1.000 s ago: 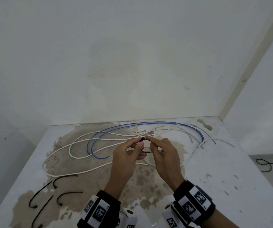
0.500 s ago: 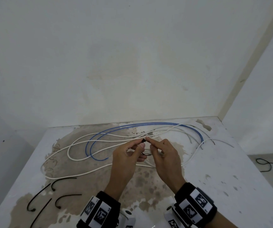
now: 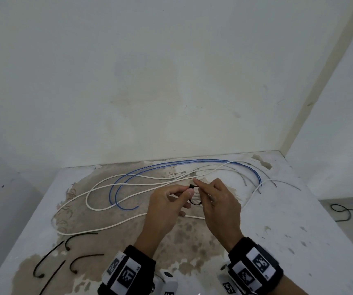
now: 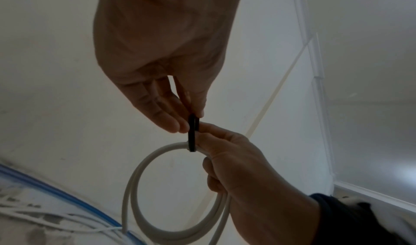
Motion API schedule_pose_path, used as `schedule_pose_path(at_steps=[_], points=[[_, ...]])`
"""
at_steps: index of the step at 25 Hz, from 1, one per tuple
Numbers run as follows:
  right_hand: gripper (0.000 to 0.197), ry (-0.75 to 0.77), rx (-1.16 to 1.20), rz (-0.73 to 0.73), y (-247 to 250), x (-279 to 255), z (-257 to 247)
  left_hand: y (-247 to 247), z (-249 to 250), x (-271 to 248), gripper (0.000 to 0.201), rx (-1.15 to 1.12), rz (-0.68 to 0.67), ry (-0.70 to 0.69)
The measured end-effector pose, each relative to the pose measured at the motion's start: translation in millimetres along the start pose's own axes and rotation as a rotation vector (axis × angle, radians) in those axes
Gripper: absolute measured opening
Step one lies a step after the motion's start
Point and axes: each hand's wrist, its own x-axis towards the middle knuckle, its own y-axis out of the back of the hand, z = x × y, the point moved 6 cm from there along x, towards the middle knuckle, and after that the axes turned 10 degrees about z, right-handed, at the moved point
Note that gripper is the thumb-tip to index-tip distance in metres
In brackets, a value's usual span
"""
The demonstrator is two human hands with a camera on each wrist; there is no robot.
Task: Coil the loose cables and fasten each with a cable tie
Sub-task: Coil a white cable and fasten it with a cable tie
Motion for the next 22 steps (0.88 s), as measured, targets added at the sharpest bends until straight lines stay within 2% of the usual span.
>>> schedule_pose_path(at_steps=[5,9,14,19,22], points=[[0.036,0.089,-0.037,0.017,8,-3,-6,-4,4,4,0.008,-0.002,-0.063,0.053],[0.035,0.099,-0.041,0.029,9,-5,-3,-11,3,0,0.012,0.001,-0.136,0.073],[0.028,-0.023,0.073,-0.005,9,-7,5,-11,2,4,0.011,-0.014,-0.119,0.092],[0.021,-0.066,0.109,-0.016,11,-7,8,-9,5,2,0.008,-0.059,0.008,0.032],[0.02,-0.088,0.167,-0.009,13,-8,9,-15,8,-3,0.008,-0.038,-0.029,-0.018]])
